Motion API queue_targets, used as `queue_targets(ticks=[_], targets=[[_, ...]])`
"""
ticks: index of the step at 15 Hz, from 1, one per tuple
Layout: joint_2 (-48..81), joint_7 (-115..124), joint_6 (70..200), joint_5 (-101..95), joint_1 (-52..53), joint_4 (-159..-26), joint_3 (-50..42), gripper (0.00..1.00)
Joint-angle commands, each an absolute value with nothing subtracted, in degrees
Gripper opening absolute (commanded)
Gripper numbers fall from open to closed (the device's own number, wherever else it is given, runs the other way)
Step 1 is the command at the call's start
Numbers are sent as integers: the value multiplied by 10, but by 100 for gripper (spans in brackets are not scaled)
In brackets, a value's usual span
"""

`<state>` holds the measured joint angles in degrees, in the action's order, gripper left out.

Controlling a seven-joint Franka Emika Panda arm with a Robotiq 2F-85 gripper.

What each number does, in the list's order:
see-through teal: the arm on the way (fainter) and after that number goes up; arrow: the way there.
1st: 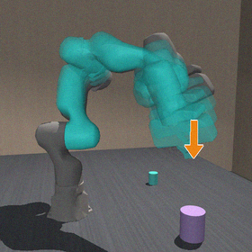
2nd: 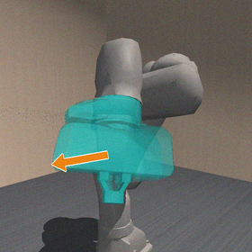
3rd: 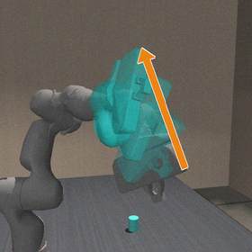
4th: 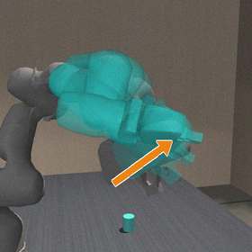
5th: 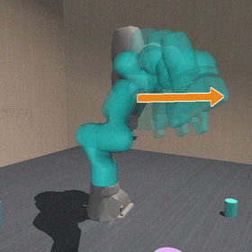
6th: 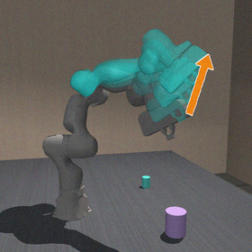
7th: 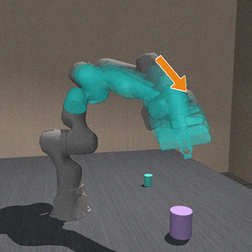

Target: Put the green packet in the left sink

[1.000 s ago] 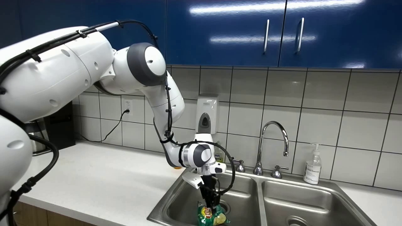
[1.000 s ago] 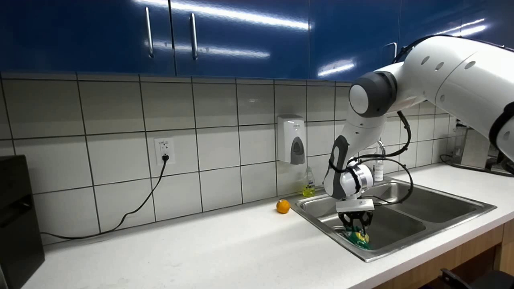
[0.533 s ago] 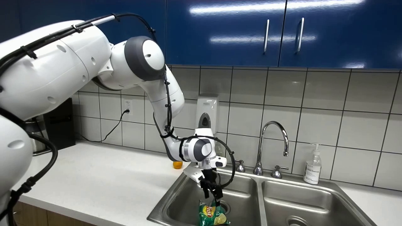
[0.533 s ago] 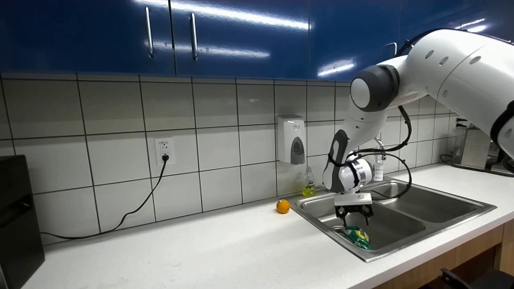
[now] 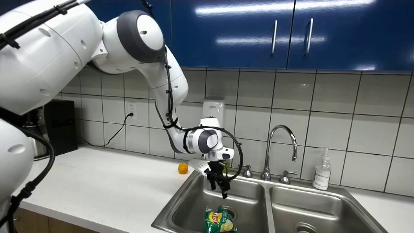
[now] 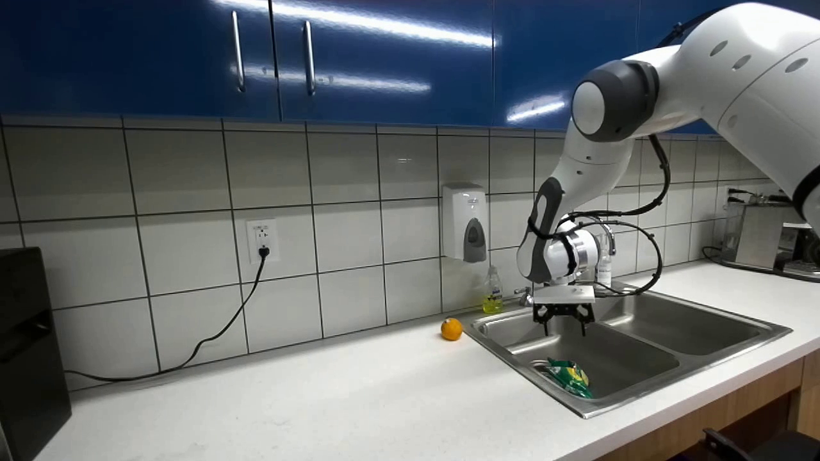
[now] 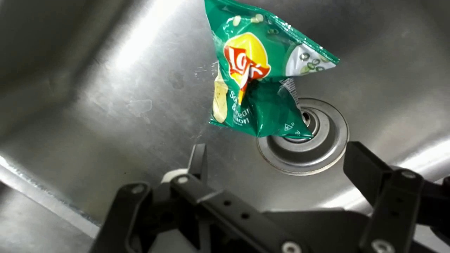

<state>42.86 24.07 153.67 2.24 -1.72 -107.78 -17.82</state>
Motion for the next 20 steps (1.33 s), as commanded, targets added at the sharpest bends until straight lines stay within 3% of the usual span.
queue_targets(ticks=[1, 11, 20], targets=[[347, 154, 1532, 19, -43, -1152, -142, 100], [178, -37, 1530, 19, -71, -1344, -69, 100], [35, -51, 1497, -10, -49, -1495, -62, 100]])
